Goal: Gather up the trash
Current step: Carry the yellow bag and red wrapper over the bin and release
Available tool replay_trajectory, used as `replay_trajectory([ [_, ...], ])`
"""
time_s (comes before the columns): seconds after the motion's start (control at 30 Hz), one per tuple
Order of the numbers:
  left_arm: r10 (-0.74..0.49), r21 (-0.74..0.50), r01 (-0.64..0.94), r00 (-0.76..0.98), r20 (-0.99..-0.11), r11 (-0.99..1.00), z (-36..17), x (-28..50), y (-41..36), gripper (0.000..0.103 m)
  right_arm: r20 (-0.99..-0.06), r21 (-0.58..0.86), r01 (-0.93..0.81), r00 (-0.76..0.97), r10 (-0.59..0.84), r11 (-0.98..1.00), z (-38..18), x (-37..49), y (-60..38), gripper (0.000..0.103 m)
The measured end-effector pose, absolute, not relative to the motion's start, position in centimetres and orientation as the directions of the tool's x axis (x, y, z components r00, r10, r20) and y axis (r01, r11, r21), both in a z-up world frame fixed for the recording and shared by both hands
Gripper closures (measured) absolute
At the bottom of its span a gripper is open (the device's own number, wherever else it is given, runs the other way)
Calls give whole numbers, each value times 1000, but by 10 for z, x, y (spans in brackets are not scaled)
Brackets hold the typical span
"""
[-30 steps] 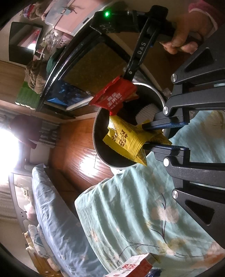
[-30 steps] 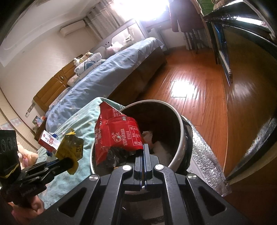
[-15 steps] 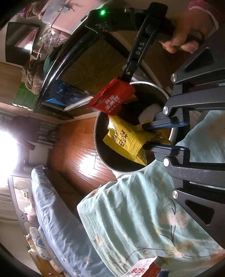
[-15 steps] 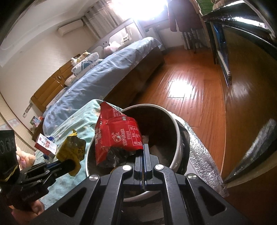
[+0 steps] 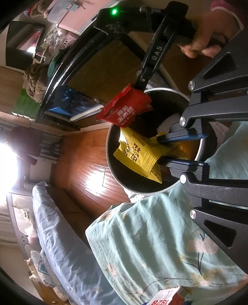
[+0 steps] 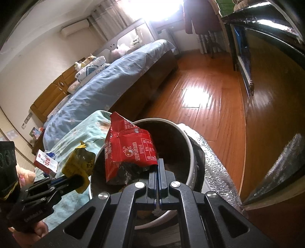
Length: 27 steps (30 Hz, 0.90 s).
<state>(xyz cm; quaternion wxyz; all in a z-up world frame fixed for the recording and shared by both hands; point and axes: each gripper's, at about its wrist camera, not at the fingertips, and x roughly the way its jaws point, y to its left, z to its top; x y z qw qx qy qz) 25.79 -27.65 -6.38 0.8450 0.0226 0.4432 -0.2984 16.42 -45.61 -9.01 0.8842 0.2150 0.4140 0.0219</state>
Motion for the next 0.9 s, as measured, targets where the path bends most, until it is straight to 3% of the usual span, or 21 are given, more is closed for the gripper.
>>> replay_trajectory([
  [0.27, -485, -226, 534, 414, -770, 815, -64, 264, -284, 86, -737, 380, 142, 643, 207, 914, -89, 170, -456, 98],
  [0.5, -487, -223, 534, 424, -764, 815, -61, 262, -280, 74, -751, 360, 149, 632, 190, 921, -88, 171, -455, 94],
  [0.6, -488, -233, 523, 425, -763, 820, -62, 260, -274, 67, -752, 362, 157, 632, 188, 919, -88, 168, -454, 77],
  [0.77, -496, -253, 506, 432, -753, 825, -59, 248, -257, 62, -738, 368, 142, 646, 196, 919, -81, 158, -449, 65],
  [0.87, -487, -248, 485, 464, -740, 839, -55, 235, -243, 56, -720, 386, 132, 662, 209, 913, -75, 151, -444, 43],
  [0.9, -480, -244, 473, 480, -734, 847, -54, 230, -236, 52, -717, 389, 129, 664, 212, 912, -74, 149, -440, 29],
])
